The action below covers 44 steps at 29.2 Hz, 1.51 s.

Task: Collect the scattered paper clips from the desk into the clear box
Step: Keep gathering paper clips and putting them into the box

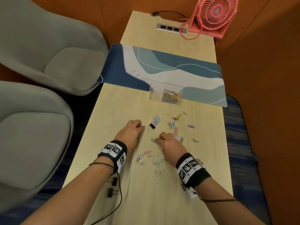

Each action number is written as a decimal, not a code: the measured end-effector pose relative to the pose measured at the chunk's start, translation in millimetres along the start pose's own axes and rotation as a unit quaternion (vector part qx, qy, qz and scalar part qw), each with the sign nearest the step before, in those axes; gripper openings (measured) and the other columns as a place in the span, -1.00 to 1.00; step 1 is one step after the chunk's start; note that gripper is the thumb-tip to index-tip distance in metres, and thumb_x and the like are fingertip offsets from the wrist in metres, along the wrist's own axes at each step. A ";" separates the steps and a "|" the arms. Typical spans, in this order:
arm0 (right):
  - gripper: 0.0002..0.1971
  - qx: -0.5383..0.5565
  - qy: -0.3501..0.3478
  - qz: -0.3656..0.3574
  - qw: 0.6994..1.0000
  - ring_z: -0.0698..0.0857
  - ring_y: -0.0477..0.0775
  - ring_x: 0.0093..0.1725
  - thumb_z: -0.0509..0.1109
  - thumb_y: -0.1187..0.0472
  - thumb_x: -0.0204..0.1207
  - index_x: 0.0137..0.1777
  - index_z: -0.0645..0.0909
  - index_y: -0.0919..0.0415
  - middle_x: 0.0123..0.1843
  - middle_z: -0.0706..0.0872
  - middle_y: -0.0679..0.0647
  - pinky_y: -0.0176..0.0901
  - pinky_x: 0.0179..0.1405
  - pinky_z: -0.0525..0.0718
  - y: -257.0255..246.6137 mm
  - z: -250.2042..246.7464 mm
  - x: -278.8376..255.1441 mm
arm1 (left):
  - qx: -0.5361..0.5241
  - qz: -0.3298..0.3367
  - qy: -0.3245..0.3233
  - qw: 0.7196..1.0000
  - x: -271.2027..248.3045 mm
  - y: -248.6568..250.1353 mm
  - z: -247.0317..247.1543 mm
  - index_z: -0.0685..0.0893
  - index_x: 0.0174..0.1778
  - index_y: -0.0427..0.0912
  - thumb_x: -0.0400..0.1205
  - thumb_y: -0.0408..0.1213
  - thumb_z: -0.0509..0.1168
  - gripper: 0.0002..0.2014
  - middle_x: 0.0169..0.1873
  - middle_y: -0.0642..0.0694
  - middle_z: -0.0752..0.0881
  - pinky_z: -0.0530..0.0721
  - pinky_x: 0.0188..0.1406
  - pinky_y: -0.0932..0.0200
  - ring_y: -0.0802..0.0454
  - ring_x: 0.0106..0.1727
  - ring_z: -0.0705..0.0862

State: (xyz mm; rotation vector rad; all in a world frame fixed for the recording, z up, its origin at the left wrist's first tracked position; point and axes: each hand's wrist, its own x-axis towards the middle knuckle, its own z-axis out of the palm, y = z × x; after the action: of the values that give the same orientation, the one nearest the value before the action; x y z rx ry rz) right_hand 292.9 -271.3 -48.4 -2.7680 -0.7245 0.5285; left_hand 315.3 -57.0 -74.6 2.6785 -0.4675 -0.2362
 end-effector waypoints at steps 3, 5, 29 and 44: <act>-0.54 0.009 -0.033 -0.014 0.999 0.58 0.18 0.06 0.20 0.56 0.44 0.25 0.66 0.20 0.10 0.58 0.12 0.02 0.01 0.64 -4.9 2.8 -15.6 | -0.027 -0.021 0.030 0.999 -26.6 5.5 3.3 0.75 0.15 -0.21 0.42 -0.59 0.31 -0.59 0.14 -0.19 0.66 0.70 0.04 -0.04 -0.24 0.12 0.59; -0.61 0.041 -0.026 -0.001 0.999 0.62 0.14 0.05 0.23 0.49 0.50 0.19 0.72 0.16 0.07 0.62 0.07 -0.03 0.00 0.66 -2.9 2.5 -25.0 | -0.054 -0.042 0.046 0.997 -44.8 12.1 4.1 0.78 0.10 -0.20 0.53 -0.52 0.31 -0.71 0.12 -0.16 0.68 0.67 0.07 0.03 -0.19 0.09 0.60; -0.43 0.078 0.039 0.107 0.990 0.50 0.09 0.26 0.34 -0.04 0.56 0.50 0.42 0.23 0.31 0.47 0.12 -0.16 0.31 0.51 -21.7 26.9 -66.8 | -0.087 -0.046 -0.001 0.995 -81.5 53.2 23.7 0.64 0.33 -0.16 0.51 -0.33 0.44 -0.57 0.06 -0.13 0.53 0.64 0.09 0.02 -0.08 0.02 0.55; -0.79 0.020 0.020 0.138 0.990 0.66 0.19 -0.22 0.25 0.46 0.52 -0.16 0.73 0.32 -0.21 0.63 0.18 -0.11 -0.21 0.63 -37.5 25.8 -38.3 | -0.159 -0.155 0.045 0.974 -73.4 40.1 18.0 0.84 0.03 -0.08 0.57 -0.28 0.44 -0.85 -0.08 -0.05 0.83 0.70 0.11 0.13 0.00 -0.05 0.76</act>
State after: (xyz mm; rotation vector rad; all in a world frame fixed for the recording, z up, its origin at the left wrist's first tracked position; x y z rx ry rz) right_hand 235.5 -255.6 -49.4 -2.8478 -0.3195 0.5308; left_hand 231.3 -71.9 -67.0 2.4200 0.0224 -0.2527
